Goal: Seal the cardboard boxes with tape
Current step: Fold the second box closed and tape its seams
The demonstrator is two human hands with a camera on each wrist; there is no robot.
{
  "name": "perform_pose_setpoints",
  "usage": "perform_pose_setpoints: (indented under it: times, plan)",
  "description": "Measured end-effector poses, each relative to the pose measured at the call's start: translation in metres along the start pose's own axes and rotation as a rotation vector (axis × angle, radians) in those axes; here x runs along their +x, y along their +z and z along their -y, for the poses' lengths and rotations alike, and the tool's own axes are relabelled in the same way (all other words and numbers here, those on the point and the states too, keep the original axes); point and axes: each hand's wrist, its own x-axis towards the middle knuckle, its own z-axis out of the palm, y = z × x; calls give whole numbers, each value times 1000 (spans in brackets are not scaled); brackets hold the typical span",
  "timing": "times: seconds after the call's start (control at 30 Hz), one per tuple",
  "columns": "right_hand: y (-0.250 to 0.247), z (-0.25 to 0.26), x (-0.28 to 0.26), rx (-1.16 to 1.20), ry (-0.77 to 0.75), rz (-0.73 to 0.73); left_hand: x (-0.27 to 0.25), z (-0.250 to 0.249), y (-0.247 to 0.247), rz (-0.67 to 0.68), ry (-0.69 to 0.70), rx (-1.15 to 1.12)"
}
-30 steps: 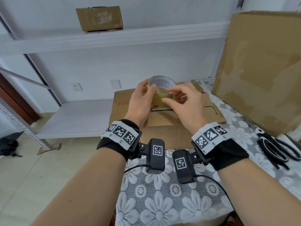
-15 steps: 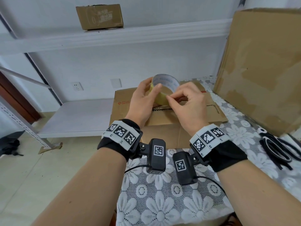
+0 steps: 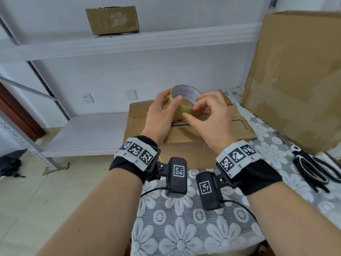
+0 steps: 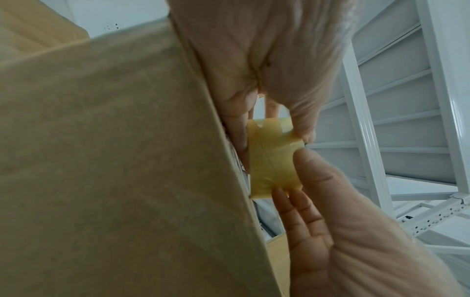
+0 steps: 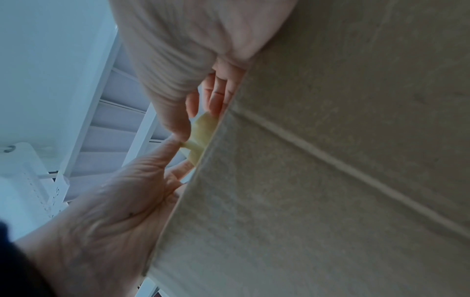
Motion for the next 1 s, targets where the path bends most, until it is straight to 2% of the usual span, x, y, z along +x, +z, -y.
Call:
perform_pose_setpoints:
  times: [0.3, 0.63, 1.0]
  plan:
    - [4, -1, 1, -42, 33, -58, -1, -1, 2, 1, 6, 11]
    - [5, -7, 0, -73, -46, -60, -4, -6, 2, -12, -11, 30]
    - [-1, -5, 1, -35, 81, -46, -6, -9, 4, -35, -20, 42]
